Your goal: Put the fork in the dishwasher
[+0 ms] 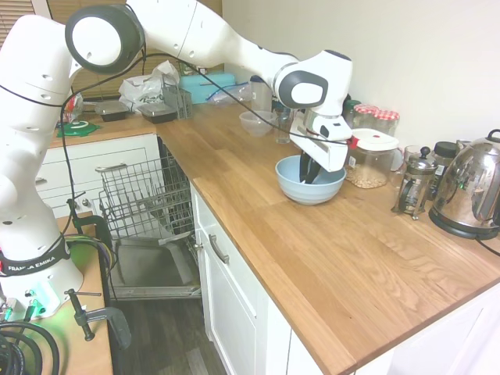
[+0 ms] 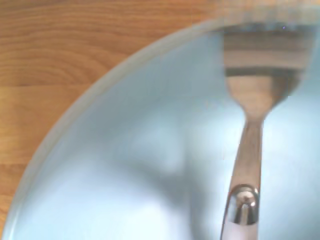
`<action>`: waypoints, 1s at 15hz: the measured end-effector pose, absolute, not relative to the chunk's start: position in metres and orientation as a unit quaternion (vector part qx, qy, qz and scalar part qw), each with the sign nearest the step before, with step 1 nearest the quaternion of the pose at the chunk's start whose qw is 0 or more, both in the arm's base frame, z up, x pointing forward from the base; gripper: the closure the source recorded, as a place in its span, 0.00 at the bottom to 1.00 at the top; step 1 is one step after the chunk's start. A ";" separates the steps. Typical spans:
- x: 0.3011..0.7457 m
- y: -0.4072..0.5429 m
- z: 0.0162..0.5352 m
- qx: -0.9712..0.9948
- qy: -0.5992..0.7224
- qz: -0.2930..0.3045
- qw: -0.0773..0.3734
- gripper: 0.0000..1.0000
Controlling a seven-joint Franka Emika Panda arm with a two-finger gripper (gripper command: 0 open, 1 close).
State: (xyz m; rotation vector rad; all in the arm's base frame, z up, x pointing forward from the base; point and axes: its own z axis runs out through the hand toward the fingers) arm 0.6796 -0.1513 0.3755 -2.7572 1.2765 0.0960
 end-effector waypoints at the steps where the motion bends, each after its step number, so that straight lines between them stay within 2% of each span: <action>1: 0.680 -0.151 0.376 -0.906 0.419 0.031 0.051 1.00; 8: 0.674 -0.153 0.390 -0.905 0.422 0.025 0.058 1.00; 12: 0.630 -0.173 0.459 -0.901 0.424 -0.007 0.091 1.00; 15: 0.588 -0.150 0.513 -0.909 0.405 -0.038 0.096 1.00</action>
